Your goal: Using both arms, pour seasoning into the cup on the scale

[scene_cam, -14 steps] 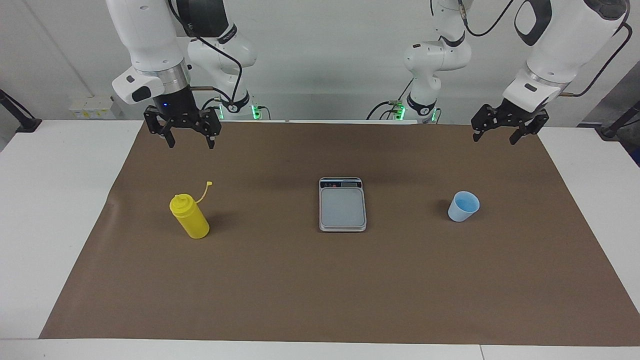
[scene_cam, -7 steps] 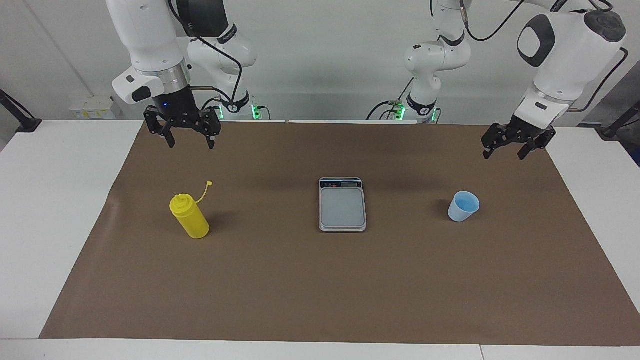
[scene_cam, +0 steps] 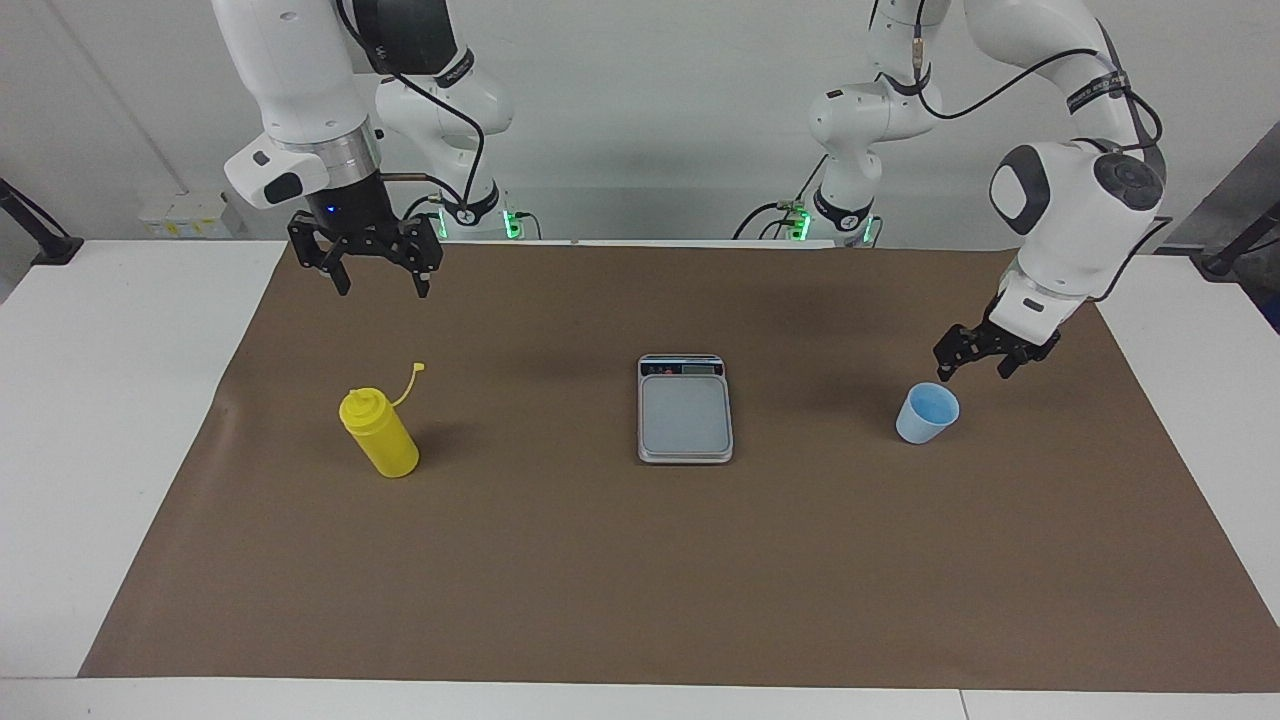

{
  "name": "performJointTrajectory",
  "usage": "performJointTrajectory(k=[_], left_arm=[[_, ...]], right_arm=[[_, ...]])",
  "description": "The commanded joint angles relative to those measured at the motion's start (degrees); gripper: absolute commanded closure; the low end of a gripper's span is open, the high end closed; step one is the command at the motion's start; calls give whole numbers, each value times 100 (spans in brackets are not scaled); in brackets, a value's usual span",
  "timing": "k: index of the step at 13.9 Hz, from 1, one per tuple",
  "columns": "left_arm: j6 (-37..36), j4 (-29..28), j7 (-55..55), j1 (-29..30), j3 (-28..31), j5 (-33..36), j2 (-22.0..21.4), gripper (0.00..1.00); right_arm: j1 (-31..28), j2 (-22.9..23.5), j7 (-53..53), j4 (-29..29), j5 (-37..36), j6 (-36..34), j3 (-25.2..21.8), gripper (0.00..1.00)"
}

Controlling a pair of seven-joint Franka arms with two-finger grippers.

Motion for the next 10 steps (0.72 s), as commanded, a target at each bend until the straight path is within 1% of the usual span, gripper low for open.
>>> performJointTrajectory(k=[1,2,3,6,9,10], left_arm=[[614,-460,-125,64,-37,-5,-53,0],[738,-505,-160,72,-37,-5,34,0],[791,-505,-169,159,-37,-5,70,0],[922,-619,-308,169,-37,-5,149,0],[1222,-663,-354,169,-37,-5,474,0],[1257,-663,-371,160,-37,-5,518,0]], right_arm=[[-62,-50,-149,-54,101,-21,-1,0],[-62,-50,-149,-63,110,-21,8,0],[-62,-50,-149,-54,110,-21,-1,0],[-62,-50,-149,-63,101,-21,-1,0],[-62,-50,-149,-63,101,-21,8,0],[-62,-50,-149,-54,101,-21,-1,0]])
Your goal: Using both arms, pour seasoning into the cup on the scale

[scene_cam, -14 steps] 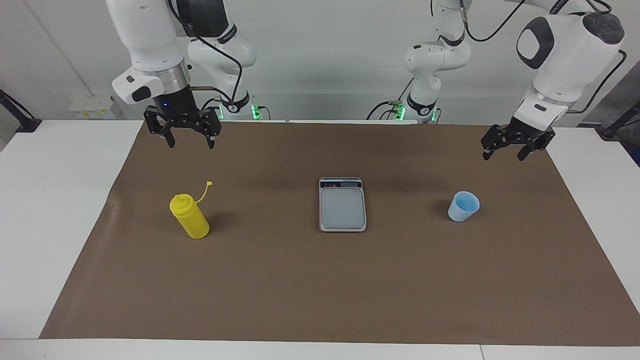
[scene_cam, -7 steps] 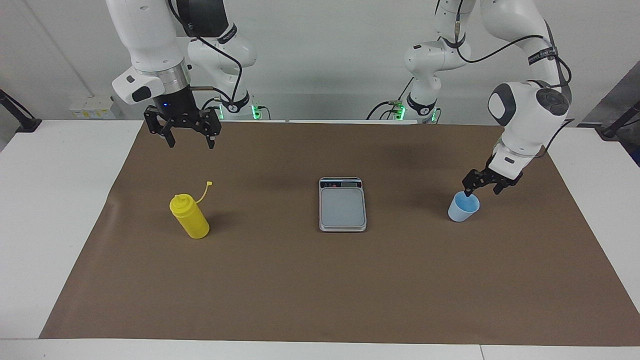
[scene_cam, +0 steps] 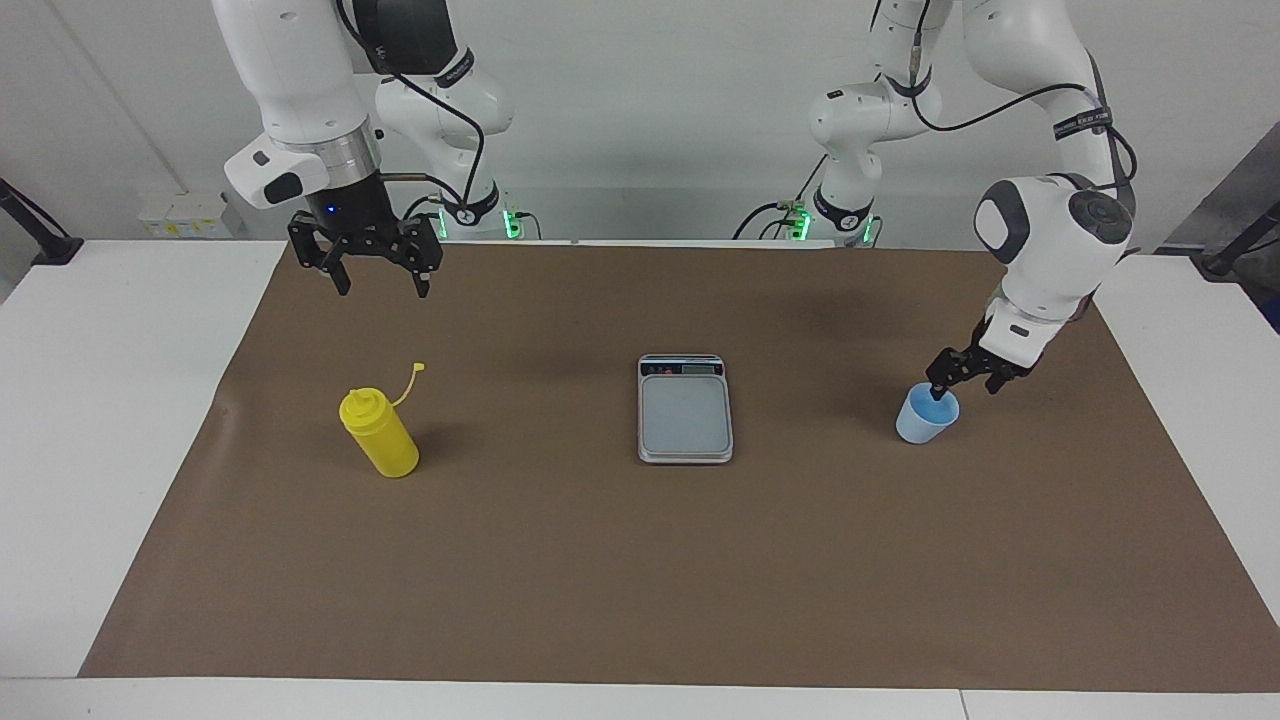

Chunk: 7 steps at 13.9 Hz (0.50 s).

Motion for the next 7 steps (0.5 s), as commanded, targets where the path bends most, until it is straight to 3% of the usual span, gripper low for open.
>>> performJointTrajectory(k=[1,3,4,6,7], left_arm=[[245,-68,-149,8,-38,-5,165,0],[341,-95,-307,-62,-47,-5,218,0],[359,-130,-308,-54,-47,-5,218,7],[325,-139,-247,-45,-47,-5,209,78],[307,-130,-203,-45,-47,-5,218,100]], right_arm=[[-62,-50,-149,-63,101,-20,-1,0],[-62,-50,-149,-54,101,-20,-1,0],[-62,-50,-149,-63,101,-20,8,0],[-62,-50,-149,-63,101,-20,-1,0],[-62,-50,-149,-54,101,-20,-1,0]])
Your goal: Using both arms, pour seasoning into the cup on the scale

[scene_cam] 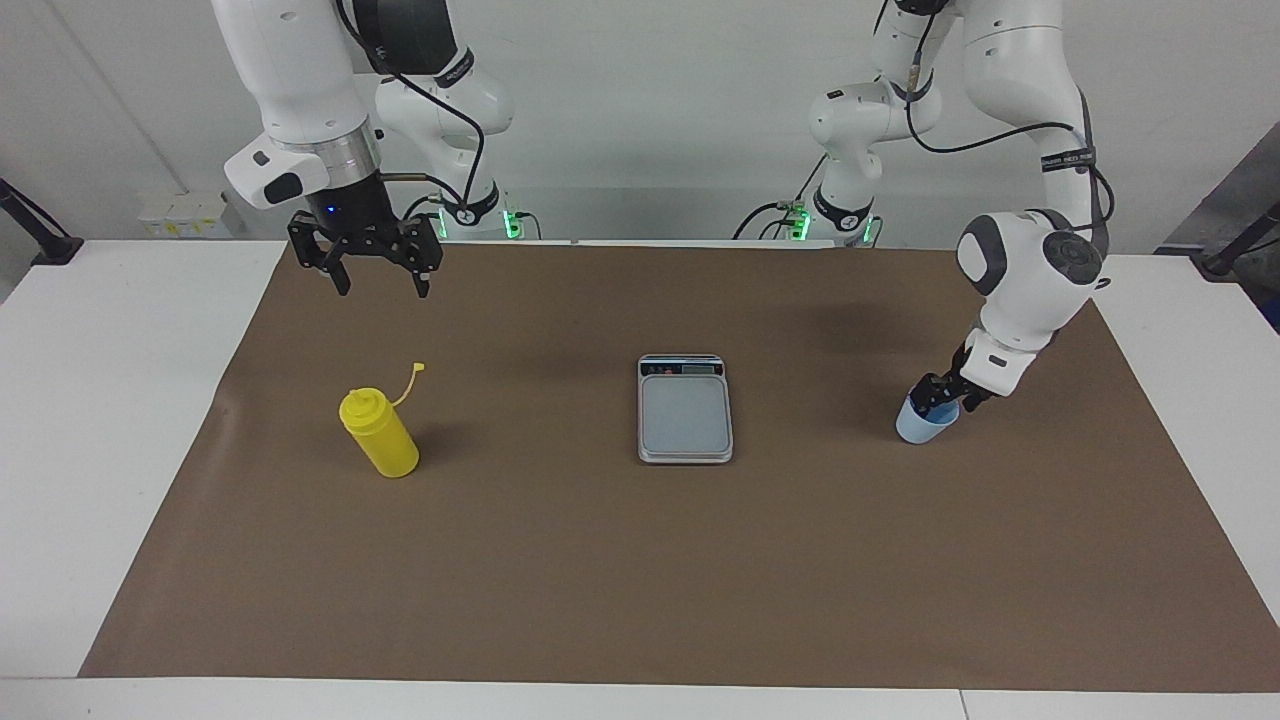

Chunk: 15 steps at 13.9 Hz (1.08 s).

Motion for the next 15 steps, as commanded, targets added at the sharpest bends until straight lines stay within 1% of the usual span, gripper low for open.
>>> performJointTrajectory(k=[1,4,6,11,13,15], left_arm=[[85,-86,0,-42,32,-5,-44,100],[-108,63,105,1,32,-5,-9,100],[-432,369,167,28,32,-5,26,100],[-1811,1450,176,-60,-46,-5,-53,100],[-2426,1863,80,-322,-47,-57,-79,100],[-2727,2102,-445,-630,-56,-66,-79,100]], right_arm=[[-62,-50,-149,-62,101,-20,-1,0],[-62,-50,-149,-63,101,-20,-1,0],[-62,-50,-149,-63,101,-20,-1,0],[-62,-50,-149,-54,101,-20,-1,0],[-62,-50,-149,-54,101,-20,-1,0],[-70,-50,-158,-54,101,-20,-18,0]])
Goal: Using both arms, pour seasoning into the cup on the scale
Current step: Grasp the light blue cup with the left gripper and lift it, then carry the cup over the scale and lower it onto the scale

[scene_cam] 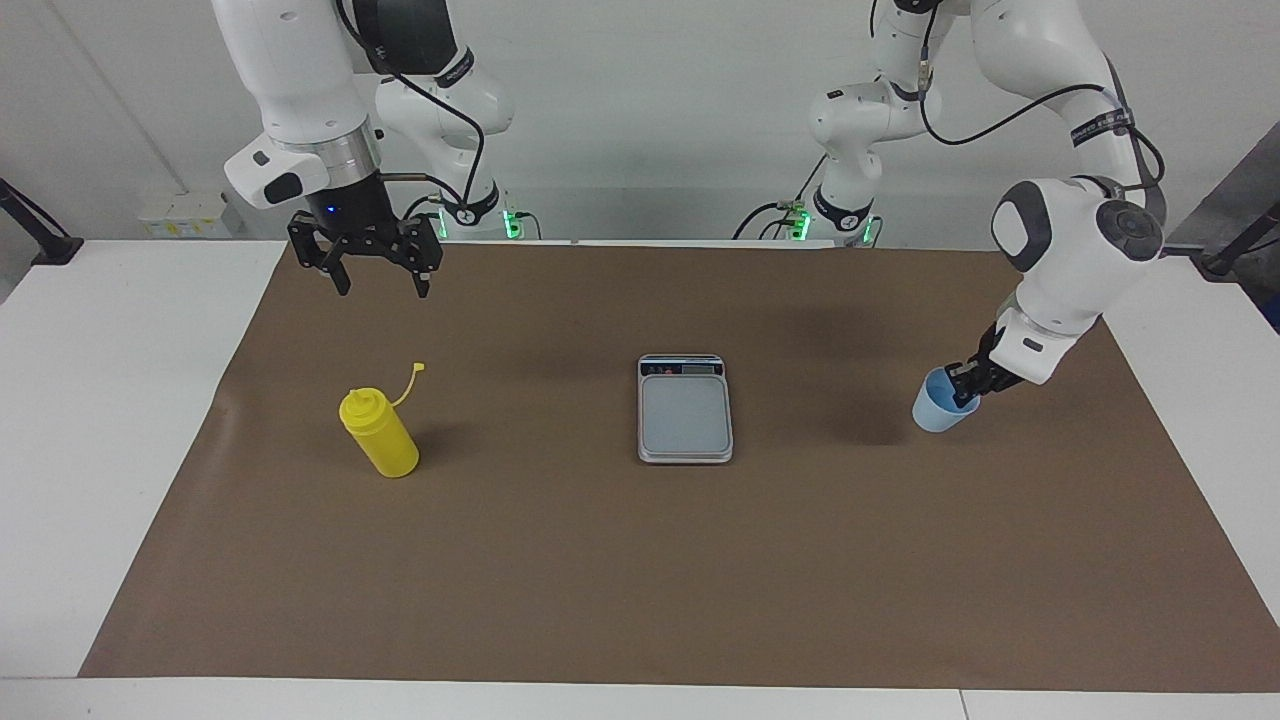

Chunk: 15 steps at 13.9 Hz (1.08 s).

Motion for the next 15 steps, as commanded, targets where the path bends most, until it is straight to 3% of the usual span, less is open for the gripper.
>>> performJointTrajectory(k=[1,9,14,15], left_arm=[[-354,274,-648,-508,52,-53,-30,100],[681,169,-3758,-2450,52,-53,22,100],[1122,81,-4385,-2979,52,-53,180,100],[1288,133,-4638,-3154,69,-1,459,100]], right_arm=[[-79,-50,-158,-53,101,-20,-26,0],[-70,-58,-166,-54,101,-214,-26,0],[-123,-67,-166,-62,101,-327,-35,0],[-123,-76,-166,-62,101,-363,-26,0]])
